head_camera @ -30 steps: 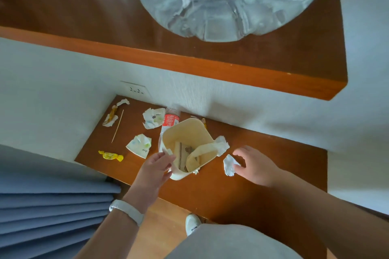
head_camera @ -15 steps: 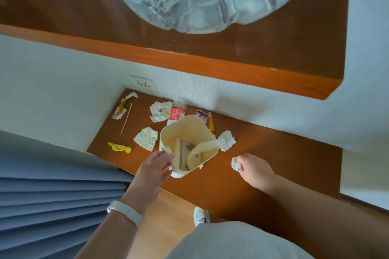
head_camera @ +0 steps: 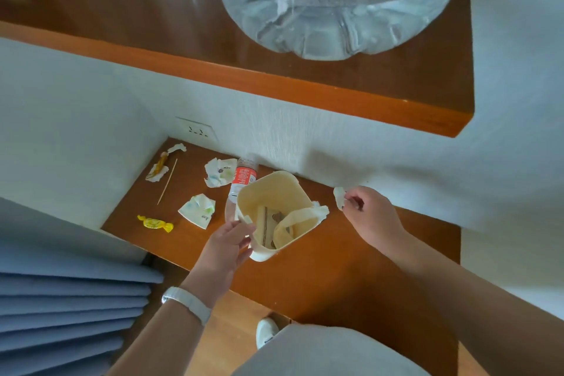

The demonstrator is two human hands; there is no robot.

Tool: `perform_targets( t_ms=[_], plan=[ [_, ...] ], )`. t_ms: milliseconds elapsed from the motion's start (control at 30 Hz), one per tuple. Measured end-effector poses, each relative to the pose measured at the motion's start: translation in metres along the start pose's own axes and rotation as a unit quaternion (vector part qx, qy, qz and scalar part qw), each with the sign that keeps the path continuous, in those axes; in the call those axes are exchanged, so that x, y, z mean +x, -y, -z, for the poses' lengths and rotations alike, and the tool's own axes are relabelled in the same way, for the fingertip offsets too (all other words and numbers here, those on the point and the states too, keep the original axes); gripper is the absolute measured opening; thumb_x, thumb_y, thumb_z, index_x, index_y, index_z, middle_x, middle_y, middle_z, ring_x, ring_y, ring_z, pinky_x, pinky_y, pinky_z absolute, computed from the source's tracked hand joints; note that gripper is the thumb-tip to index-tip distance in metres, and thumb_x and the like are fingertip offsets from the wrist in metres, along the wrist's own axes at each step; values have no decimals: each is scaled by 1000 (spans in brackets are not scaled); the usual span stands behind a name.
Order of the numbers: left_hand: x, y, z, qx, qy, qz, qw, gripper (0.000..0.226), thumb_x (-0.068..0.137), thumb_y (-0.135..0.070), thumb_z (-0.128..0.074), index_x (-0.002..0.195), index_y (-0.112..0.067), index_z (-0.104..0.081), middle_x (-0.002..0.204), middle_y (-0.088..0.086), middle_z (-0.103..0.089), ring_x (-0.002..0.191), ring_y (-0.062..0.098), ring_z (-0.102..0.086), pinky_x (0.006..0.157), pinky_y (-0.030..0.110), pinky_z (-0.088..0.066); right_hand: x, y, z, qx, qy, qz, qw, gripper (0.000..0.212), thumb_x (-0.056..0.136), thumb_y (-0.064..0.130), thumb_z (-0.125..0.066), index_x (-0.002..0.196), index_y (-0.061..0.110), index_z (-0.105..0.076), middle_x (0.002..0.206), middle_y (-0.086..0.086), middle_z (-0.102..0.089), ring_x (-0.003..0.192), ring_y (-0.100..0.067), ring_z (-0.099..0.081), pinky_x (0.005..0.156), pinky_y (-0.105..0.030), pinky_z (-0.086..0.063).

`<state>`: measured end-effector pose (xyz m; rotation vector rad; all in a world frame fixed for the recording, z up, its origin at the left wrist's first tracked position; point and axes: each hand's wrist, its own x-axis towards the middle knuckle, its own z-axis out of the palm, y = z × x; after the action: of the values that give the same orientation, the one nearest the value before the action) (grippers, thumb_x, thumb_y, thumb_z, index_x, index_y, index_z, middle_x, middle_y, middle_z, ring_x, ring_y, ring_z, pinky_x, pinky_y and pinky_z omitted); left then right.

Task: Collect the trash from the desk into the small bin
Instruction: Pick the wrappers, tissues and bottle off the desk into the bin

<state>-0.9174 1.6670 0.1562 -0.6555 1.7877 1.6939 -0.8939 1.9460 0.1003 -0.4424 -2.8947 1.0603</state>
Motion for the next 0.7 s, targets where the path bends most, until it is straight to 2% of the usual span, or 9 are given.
perform_targets(
  t_ms=[100,300,367,467,600,700],
  plan=[
    [0,1,1,2,10,-6,1000,17,95,-22,-65,112,-24,-61,120,6,-69,118,25,-63,107,47,-50,-6,32,11,15,-6,41,999,8,93,19,-59,98,22,-64,83,10,-60,73,-7,-56,65,-24,-48],
    [4,6,7,6,29,-1,1000,27,96,-25,-64,122,-21,-60,125,6,-67,122,26,-61,108,47,-48,-21,79,1,-17,38,156,987,7,93,20,-59,98,19,-65,77,17,-51,64,0,-47,59,-17,-36],
    [4,7,9,9,34,0,999,29,96,-27,-64,124,-20,-59,126,5,-67,123,25,-60,109,47,-47,-23,86,-9,-37,56,176,982,10,93,21,-60,99,17,-66,80,17,-51,65,-1,-48,59,-20,-41],
    [3,7,12,10,33,-3,999,29,96,-27,-64,124,-21,-59,126,5,-66,124,26,-60,110,47,-47,-24,88,-21,-63,88,207,972,15,91,23,-62,102,16,-68,93,10,-60,74,-9,-56,67,-33,-54],
    [2,4,21,19,28,-7,999,15,97,-26,-62,111,-24,-61,122,6,-66,121,26,-60,110,46,-46,-25,88,-28,-56,85,231,968,23,89,34,-62,104,20,-69,94,15,-55,72,-7,-55,62,-28,-52],
    [4,2,28,21,10,-9,1000,13,96,-27,-63,109,-24,-61,120,6,-66,120,25,-60,109,45,-47,-20,87,-27,-34,66,229,971,21,88,30,-65,103,15,-69,94,12,-54,73,-7,-54,62,-27,-52]
  ],
)
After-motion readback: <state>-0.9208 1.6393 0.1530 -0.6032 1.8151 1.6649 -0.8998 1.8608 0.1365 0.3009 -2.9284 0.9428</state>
